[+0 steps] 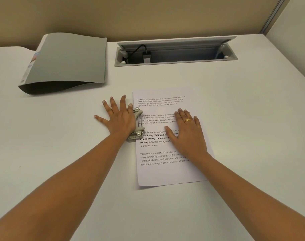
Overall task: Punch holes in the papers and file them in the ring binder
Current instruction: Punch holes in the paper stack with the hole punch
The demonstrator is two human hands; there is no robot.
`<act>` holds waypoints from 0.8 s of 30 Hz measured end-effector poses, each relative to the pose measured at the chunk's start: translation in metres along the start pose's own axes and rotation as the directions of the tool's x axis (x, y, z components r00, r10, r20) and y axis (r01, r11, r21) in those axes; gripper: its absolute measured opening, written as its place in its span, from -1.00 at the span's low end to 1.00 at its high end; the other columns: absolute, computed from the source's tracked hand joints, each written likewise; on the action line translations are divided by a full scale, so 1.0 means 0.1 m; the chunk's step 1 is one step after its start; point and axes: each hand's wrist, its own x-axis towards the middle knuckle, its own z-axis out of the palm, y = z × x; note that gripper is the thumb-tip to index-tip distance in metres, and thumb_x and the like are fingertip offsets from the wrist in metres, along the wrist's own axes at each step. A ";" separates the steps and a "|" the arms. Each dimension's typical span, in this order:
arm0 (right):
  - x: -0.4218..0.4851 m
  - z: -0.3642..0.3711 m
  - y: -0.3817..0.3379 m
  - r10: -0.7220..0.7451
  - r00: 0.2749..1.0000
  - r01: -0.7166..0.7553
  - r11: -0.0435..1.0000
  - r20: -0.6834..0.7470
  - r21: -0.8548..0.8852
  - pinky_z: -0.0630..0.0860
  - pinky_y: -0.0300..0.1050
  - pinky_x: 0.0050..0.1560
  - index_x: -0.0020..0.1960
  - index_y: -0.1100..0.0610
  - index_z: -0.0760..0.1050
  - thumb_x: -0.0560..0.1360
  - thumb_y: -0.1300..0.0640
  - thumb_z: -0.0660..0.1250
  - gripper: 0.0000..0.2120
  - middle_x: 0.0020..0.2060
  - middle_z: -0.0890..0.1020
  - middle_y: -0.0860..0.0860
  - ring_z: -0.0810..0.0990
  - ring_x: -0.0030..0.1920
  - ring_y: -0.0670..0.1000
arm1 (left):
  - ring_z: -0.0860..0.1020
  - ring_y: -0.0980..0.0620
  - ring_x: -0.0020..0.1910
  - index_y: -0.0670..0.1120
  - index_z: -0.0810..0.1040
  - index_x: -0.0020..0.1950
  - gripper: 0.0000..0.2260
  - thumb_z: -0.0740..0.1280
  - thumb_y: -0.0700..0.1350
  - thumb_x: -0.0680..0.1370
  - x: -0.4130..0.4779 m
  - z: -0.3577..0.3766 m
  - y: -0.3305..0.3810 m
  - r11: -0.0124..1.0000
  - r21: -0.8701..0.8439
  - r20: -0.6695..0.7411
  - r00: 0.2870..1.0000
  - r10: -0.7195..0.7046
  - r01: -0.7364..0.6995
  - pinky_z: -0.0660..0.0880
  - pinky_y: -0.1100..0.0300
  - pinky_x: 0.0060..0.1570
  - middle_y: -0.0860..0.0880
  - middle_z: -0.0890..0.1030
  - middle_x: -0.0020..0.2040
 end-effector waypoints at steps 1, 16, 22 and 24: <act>0.00 0.00 0.00 0.000 1.000 0.000 1.000 -0.001 0.000 -0.02 0.03 0.49 0.46 0.18 0.21 0.40 -0.29 -0.21 -0.19 0.48 0.24 0.07 0.15 0.50 0.03 | -0.28 -0.09 0.51 0.15 -0.05 0.51 -0.57 -0.13 0.06 0.63 0.00 0.00 0.00 1.000 0.003 0.003 1.000 -0.001 0.001 -0.32 -0.37 0.33 -0.04 -0.14 0.56; 0.00 -0.02 0.01 0.002 1.000 -0.002 1.000 0.016 0.000 -0.05 0.00 0.49 0.47 0.16 0.19 0.38 -0.30 -0.24 -0.17 0.49 0.21 0.05 0.11 0.51 0.01 | -0.25 -0.10 0.52 0.13 0.00 0.51 -0.58 -0.13 0.06 0.63 -0.04 -0.04 0.02 0.999 0.053 -0.015 1.000 0.007 -0.007 -0.29 -0.38 0.32 -0.04 -0.08 0.56; 0.00 -0.02 0.01 0.002 1.000 -0.002 1.000 0.019 0.011 -0.06 0.00 0.49 0.47 0.15 0.18 0.37 -0.30 -0.25 -0.16 0.49 0.21 0.05 0.11 0.51 0.01 | -0.23 -0.12 0.52 0.11 0.02 0.51 -0.58 -0.12 0.05 0.63 -0.07 -0.07 0.04 0.994 0.108 -0.045 0.999 0.027 -0.022 -0.26 -0.39 0.32 -0.05 -0.06 0.56; 0.00 -0.02 0.01 0.004 1.000 -0.004 1.000 0.016 0.016 -0.06 0.00 0.49 0.47 0.15 0.18 0.37 -0.30 -0.24 -0.16 0.49 0.21 0.04 0.11 0.51 0.01 | -0.22 -0.13 0.52 0.10 0.02 0.51 -0.57 -0.12 0.05 0.63 -0.08 -0.09 0.05 0.993 0.118 -0.051 0.998 0.029 -0.023 -0.26 -0.40 0.32 -0.06 -0.06 0.56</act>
